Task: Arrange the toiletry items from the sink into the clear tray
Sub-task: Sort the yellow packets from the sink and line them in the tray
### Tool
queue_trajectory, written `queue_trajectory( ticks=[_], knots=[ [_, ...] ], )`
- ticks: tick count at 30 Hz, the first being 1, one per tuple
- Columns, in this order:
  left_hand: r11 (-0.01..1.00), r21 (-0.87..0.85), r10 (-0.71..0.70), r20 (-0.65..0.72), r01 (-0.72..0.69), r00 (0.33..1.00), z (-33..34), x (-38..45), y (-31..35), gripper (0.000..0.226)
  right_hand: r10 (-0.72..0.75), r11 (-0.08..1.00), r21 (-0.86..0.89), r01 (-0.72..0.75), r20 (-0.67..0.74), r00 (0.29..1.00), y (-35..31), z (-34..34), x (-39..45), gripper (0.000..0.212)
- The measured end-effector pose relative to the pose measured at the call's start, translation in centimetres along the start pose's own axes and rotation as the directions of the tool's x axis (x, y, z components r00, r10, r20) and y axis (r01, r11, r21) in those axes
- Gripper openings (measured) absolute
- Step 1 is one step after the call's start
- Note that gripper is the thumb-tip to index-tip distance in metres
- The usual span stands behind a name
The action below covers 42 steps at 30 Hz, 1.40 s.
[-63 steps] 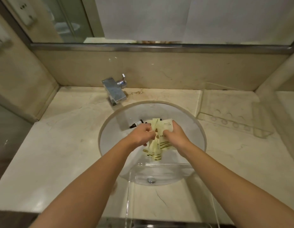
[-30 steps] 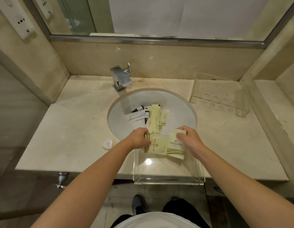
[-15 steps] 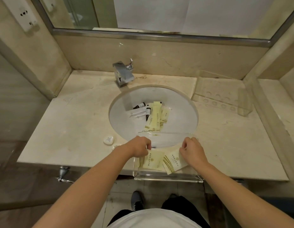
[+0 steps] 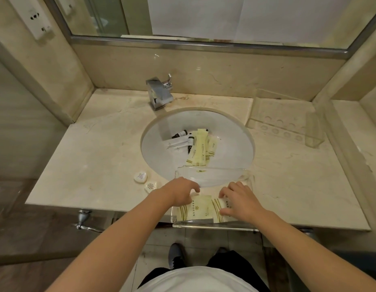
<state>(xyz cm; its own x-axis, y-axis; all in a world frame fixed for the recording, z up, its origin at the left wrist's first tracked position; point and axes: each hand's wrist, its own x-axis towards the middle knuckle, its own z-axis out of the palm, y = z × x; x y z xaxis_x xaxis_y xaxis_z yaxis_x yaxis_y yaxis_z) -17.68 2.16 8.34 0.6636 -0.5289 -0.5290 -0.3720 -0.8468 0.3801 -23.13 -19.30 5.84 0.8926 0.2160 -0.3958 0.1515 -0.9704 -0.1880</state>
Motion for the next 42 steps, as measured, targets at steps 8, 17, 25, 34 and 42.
queue_trajectory(
  ticks=[8, 17, 25, 34, 42],
  knots=[
    [0.992, 0.118, 0.053, -0.039, -0.048, 0.998, 1.5, -0.3, 0.4, 0.042, 0.058, 0.990, 0.127, -0.054, -0.023, 0.998, 1.1, 0.2, -0.5, 0.048],
    [0.966, 0.248, 0.093, -0.086, -0.069, 0.992, 2.3, -0.2, 0.5, 0.039, 0.029, 0.984, 0.178, -0.034, 0.026, 0.999, 0.5, 0.4, -0.4, 0.045],
    [0.960, 0.272, 0.099, -0.087, -0.072, 0.991, 2.5, -0.1, 0.5, 0.033, 0.007, 0.991, 0.132, -0.007, -0.004, 1.000, 0.7, 0.7, -0.2, 0.047],
    [0.996, 0.069, 0.069, -0.162, -0.059, 0.984, 1.9, 0.5, 0.2, 0.035, 0.011, 0.987, 0.160, 0.023, -0.208, 0.978, 1.3, 0.6, 0.1, 0.028],
    [0.846, -0.533, -0.257, -0.370, 0.023, 0.893, -2.3, 2.4, 0.4, 0.018, 0.077, 0.977, 0.213, -0.002, -0.345, 0.936, 1.4, -2.2, 3.3, 0.015]
  ],
)
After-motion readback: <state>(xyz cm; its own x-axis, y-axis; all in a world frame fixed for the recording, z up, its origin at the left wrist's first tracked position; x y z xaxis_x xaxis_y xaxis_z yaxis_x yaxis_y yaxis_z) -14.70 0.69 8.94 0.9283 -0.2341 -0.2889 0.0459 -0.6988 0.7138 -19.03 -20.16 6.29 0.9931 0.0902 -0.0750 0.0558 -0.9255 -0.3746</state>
